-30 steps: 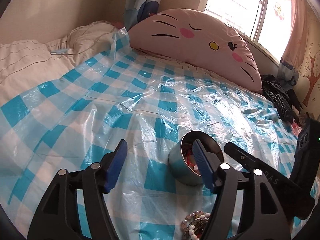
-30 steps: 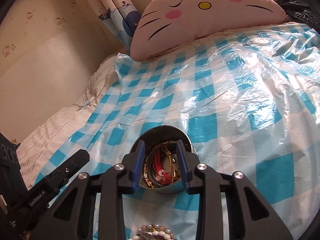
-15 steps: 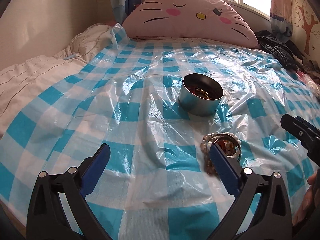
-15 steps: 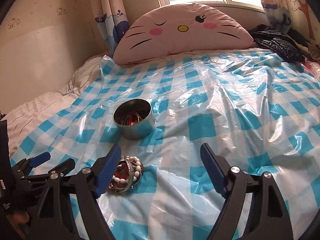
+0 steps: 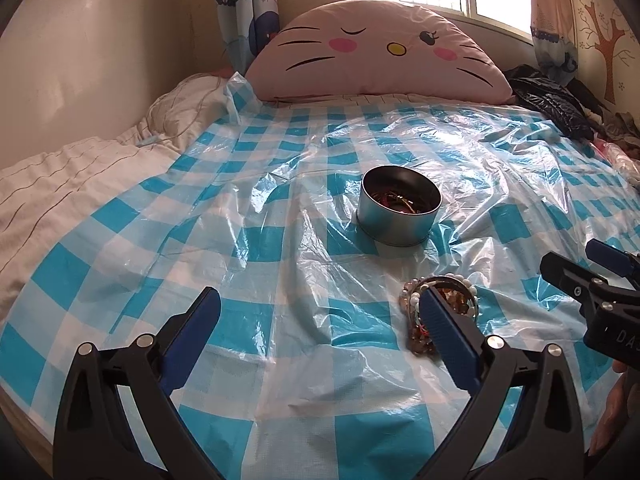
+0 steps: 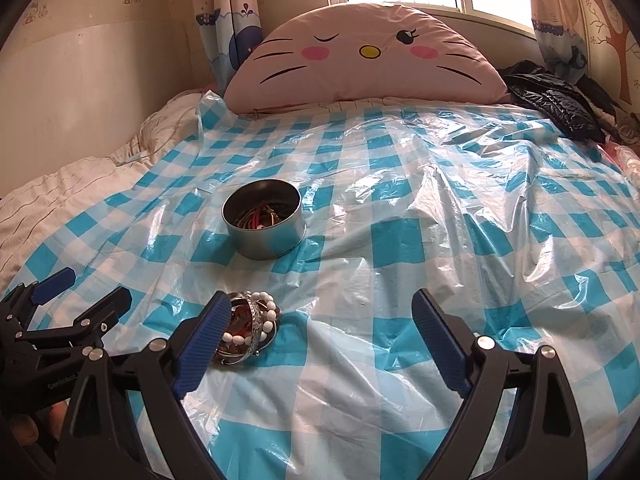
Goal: Organize jewelry
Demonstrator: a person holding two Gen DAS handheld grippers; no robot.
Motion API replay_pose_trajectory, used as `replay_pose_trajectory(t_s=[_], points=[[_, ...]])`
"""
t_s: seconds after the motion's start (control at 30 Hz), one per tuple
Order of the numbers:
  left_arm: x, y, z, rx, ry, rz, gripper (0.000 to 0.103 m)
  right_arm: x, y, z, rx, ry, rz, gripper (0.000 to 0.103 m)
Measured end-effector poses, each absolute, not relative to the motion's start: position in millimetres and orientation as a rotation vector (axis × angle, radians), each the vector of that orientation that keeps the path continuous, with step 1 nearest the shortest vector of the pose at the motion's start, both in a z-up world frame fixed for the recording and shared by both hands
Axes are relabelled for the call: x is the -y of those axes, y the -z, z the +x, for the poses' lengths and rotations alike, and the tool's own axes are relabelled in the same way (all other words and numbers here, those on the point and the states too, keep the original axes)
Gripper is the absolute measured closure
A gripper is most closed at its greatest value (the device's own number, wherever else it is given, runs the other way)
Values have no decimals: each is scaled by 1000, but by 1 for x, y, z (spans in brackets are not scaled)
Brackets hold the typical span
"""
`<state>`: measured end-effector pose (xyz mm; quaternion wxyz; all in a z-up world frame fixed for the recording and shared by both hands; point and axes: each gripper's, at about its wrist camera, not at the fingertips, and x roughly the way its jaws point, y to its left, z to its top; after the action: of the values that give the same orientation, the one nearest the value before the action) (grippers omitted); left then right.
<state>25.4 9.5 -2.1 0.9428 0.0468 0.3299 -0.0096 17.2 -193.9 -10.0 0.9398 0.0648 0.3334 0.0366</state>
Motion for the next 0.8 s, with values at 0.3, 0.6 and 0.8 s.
replay_pose_trajectory(t_s=[0.3,0.6,0.8], points=[[-27,7,32,-704,28,-8,7,201,12,21,-688,-66,172,15],[-19,8,31,-698,75,17,7,203,11,20,-679,-65,177,15],[12,11,27,-690,133,127,7,211,14,24,-684,-64,219,15]])
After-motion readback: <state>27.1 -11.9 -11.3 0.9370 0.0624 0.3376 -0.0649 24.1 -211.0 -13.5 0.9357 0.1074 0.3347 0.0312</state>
